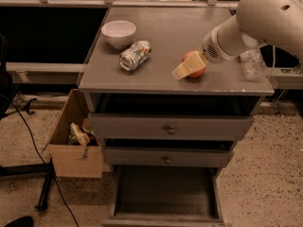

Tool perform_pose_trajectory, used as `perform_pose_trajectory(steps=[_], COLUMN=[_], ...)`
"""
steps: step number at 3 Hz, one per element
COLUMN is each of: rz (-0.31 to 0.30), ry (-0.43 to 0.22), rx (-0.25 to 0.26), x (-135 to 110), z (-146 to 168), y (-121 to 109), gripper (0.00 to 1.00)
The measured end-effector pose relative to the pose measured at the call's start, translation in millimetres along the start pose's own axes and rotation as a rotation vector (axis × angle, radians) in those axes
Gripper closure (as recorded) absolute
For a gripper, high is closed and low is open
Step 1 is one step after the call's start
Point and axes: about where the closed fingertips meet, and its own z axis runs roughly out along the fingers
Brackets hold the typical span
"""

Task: Place apple into bottom drawer

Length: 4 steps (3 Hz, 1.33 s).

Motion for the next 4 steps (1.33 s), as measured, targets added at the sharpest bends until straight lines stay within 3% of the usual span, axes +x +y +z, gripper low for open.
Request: perform_pose_trajectory(steps=[2,4], rz=[0.053,0.125], ry=[0.038,0.051], rx=[-0.013,-0.046], x=[6,15], z=[37,51], y=[-10,-17], gripper=[0.00,0.00])
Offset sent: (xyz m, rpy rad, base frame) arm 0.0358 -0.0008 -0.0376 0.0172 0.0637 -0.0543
